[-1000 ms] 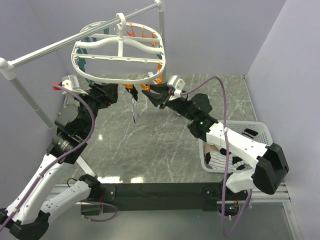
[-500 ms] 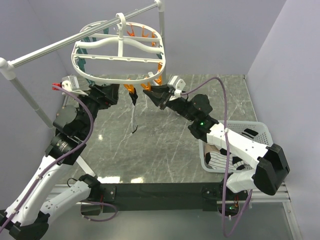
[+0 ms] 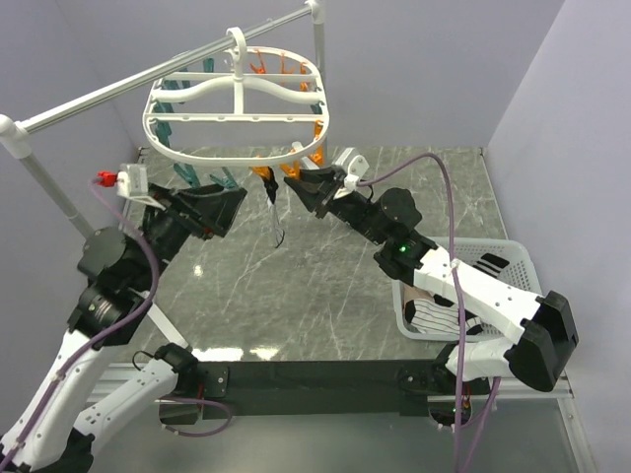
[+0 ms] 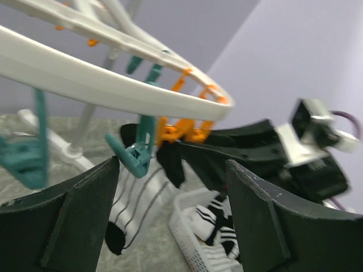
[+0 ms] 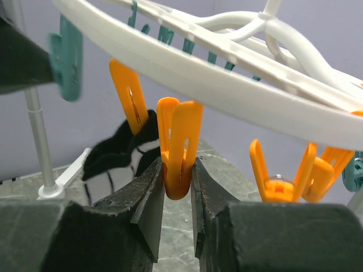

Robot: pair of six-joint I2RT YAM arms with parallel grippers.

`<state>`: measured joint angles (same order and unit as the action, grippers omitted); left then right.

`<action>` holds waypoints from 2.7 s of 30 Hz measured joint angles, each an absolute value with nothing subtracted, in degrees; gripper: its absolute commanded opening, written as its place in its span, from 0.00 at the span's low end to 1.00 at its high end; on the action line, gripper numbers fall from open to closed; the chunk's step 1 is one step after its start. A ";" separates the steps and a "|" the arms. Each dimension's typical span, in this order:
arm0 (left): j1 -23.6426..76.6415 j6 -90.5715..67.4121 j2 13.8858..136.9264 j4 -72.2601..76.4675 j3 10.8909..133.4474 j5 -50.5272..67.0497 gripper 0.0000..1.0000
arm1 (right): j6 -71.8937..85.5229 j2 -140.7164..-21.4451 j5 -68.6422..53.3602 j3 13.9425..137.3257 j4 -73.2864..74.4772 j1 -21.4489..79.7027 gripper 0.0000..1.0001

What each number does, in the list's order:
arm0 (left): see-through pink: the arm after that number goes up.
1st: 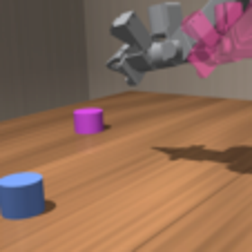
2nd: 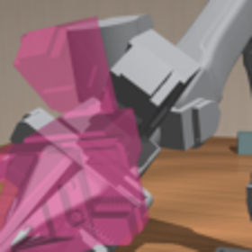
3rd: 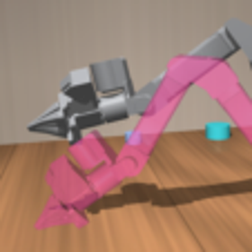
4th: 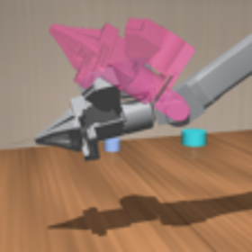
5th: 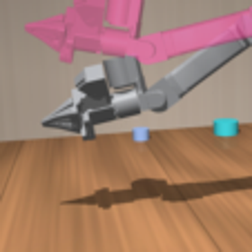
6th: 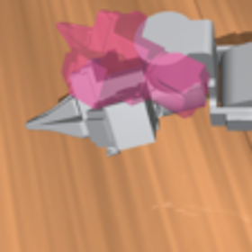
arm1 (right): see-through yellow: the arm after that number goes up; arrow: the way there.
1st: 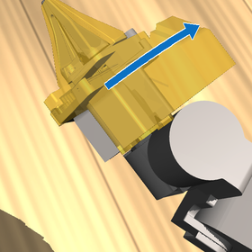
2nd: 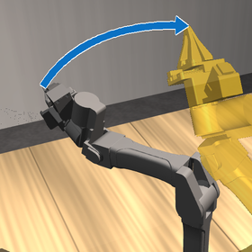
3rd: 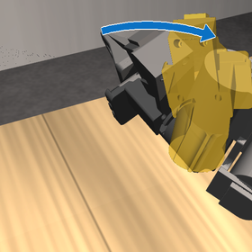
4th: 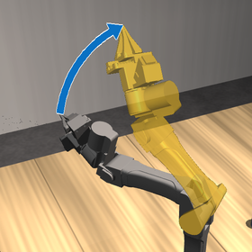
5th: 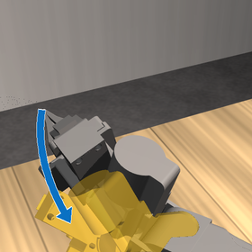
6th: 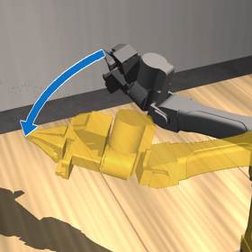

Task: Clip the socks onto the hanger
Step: Open the clamp at the hanger.

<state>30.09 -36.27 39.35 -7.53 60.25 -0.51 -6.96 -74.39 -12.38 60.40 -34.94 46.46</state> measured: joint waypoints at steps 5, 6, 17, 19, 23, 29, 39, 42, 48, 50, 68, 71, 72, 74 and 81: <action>30.09 -37.39 37.12 -7.97 62.11 6.90 0.80 | -6.87 -74.46 -9.61 61.95 -32.45 47.81 0.00; 30.09 -37.43 37.15 -7.84 62.54 8.40 0.80 | -6.90 -74.52 -9.04 62.46 -31.81 48.14 0.00; 30.09 -40.21 39.18 -5.82 62.67 14.61 0.78 | -7.29 -76.31 -3.77 67.51 -27.33 51.88 0.00; 30.09 -40.36 39.99 -4.71 62.67 14.70 0.77 | -7.11 -76.31 -3.55 67.51 -27.29 51.88 0.00; 30.44 -40.86 42.94 -2.83 62.81 14.61 0.75 | -6.68 -76.31 -2.90 67.51 -26.70 51.88 0.00; 37.06 -40.82 47.88 -1.43 63.35 8.05 0.75 | -5.10 -76.36 -2.33 67.94 -24.82 52.23 0.00; 47.94 -38.11 50.85 1.02 63.90 -11.33 0.72 | -3.88 -76.36 -1.83 67.94 -24.25 52.88 0.00; 48.93 -38.09 50.87 2.15 63.90 -16.32 0.70 | -3.88 -76.36 -1.87 67.94 -24.25 52.90 0.00; 50.02 -37.87 50.92 3.77 63.90 -22.85 0.69 | -3.66 -76.36 -2.61 67.94 -24.21 52.90 0.00; 50.26 -37.17 51.64 3.77 64.16 -24.18 0.69 | -3.57 -76.36 -3.07 67.94 -24.14 52.90 0.00; 56.14 -31.27 56.88 4.64 65.39 -36.21 0.55 | -3.70 -76.03 -4.14 67.94 -21.63 52.90 0.00; 56.51 -30.59 57.06 4.75 65.41 -37.47 0.51 | -3.95 -75.85 -4.08 67.94 -21.34 52.90 0.00; 56.60 -30.50 57.08 4.78 65.41 -37.85 0.50 | -3.97 -75.83 -4.08 67.94 -21.32 52.90 0.00; 56.73 -30.15 57.10 4.78 65.41 -38.48 0.48 | -4.08 -75.83 -4.10 67.94 -21.30 52.90 0.00; 56.80 -29.04 57.32 4.71 65.63 -39.44 0.47 | -4.27 -75.79 -4.29 67.94 -21.15 52.90 0.00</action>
<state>56.80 -29.04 57.32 4.71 65.63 -39.44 -4.27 -75.79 -4.29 67.94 -21.15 52.90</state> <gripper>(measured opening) 0.457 0.280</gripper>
